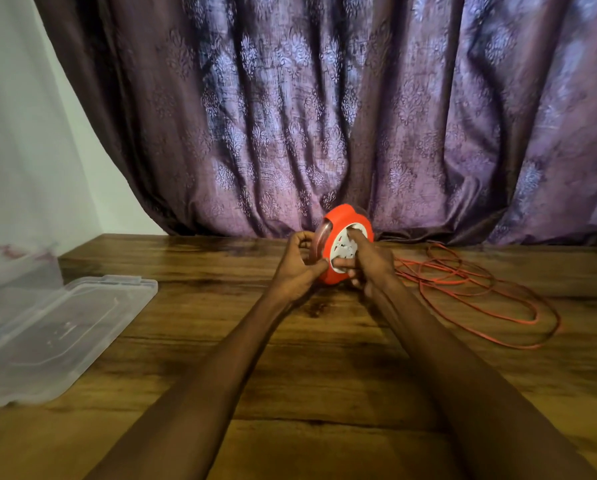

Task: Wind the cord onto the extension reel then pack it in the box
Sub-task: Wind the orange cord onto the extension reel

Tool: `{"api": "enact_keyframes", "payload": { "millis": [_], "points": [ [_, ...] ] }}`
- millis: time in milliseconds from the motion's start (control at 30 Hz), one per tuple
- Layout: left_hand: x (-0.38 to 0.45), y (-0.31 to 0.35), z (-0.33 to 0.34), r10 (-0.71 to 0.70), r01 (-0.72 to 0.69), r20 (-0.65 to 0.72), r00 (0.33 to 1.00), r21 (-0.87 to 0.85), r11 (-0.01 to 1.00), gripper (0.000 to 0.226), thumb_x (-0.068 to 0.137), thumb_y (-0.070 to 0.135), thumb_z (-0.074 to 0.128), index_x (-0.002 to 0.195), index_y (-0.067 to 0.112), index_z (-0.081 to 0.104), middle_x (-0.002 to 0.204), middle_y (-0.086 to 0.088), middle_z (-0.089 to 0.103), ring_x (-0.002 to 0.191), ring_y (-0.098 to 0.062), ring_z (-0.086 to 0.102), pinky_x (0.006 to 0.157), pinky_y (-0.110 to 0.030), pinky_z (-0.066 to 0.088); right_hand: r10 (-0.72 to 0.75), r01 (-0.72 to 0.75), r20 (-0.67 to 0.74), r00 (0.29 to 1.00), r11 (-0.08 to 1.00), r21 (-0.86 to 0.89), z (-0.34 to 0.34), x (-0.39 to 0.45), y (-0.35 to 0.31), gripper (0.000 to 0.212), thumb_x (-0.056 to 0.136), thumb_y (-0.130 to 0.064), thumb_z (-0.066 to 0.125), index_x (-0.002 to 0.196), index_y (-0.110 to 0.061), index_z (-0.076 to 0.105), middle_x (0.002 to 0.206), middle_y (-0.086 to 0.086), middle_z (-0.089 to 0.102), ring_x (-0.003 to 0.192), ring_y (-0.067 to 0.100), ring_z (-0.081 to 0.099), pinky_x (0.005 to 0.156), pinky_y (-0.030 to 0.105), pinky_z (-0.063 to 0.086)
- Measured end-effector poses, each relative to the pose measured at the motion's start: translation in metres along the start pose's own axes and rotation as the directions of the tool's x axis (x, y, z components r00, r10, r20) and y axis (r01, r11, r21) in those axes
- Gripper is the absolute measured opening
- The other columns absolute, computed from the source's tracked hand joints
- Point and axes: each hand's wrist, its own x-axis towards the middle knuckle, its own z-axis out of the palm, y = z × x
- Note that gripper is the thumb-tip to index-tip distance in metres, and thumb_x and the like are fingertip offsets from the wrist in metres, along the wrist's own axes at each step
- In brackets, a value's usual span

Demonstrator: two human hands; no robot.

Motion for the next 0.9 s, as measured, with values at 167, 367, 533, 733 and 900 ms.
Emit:
{"api": "enact_keyframes", "payload": {
  "millis": [167, 367, 533, 733, 900],
  "points": [
    [0.005, -0.006, 0.0, -0.015, 0.017, -0.05, 0.999, 0.038, 0.999, 0.038, 0.07, 0.015, 0.07, 0.101, 0.031, 0.054, 0.099, -0.005, 0.065, 0.084, -0.01, 0.059, 0.08, -0.028, 0.053, -0.033, 0.03, -0.063, 0.998, 0.999, -0.041, -0.005, 0.012, 0.006, 0.051, 0.073, -0.062, 0.072, 0.073, -0.012, 0.061, 0.063, 0.013, 0.073, 0.028, 0.012, 0.034, 0.036, 0.015, 0.028],
    [0.014, -0.011, -0.013, -0.049, 0.053, -0.161, 0.986, 0.018, 0.998, 0.026, 0.084, -0.003, 0.066, 0.092, 0.022, 0.065, 0.078, 0.005, 0.067, 0.059, 0.007, 0.057, 0.061, -0.017, 0.049, -0.463, 0.419, 0.05, 0.885, 0.745, -0.519, -0.014, 0.018, 0.02, 0.048, 0.089, -0.055, 0.061, 0.067, -0.013, 0.07, 0.07, 0.01, 0.074, 0.053, 0.021, 0.065, 0.053, 0.034, 0.048],
    [0.023, -0.005, -0.044, -0.234, 0.219, -0.129, 0.964, -0.122, 0.968, 0.016, 0.084, 0.014, 0.06, 0.077, 0.018, 0.073, 0.071, 0.001, 0.069, 0.061, -0.013, 0.057, 0.057, -0.028, 0.045, -0.658, 0.761, 0.6, 0.455, -0.062, -0.645, -0.025, 0.015, 0.016, 0.027, 0.088, -0.036, 0.063, 0.115, -0.032, 0.064, 0.113, -0.002, 0.059, 0.1, 0.024, 0.06, 0.082, 0.036, 0.047],
    [0.028, -0.003, -0.065, -0.302, 0.291, -0.078, 0.95, -0.126, 0.948, 0.013, 0.078, 0.023, 0.065, 0.08, 0.013, 0.073, 0.075, -0.015, 0.064, 0.07, -0.024, 0.051, 0.07, -0.04, 0.041, -0.502, 0.728, 0.8, 0.328, -0.406, -0.553, -0.002, 0.001, 0.007, 0.049, 0.084, -0.04, 0.039, 0.13, -0.051, 0.047, 0.139, 0.003, 0.055, 0.111, 0.026, 0.057, 0.084, 0.04, 0.047],
    [0.025, 0.001, -0.064, -0.281, 0.276, -0.002, 0.96, -0.169, 0.946, 0.009, 0.075, 0.022, 0.069, 0.082, 0.015, 0.07, 0.081, -0.016, 0.065, 0.07, -0.024, 0.055, 0.069, -0.038, 0.044, -0.525, 0.582, 0.754, 0.394, -0.493, -0.647, 0.004, 0.0, 0.005, 0.058, 0.082, -0.038, 0.061, 0.135, -0.054, 0.043, 0.129, 0.002, 0.064, 0.103, 0.03, 0.063, 0.084, 0.042, 0.043]
  ]
}}
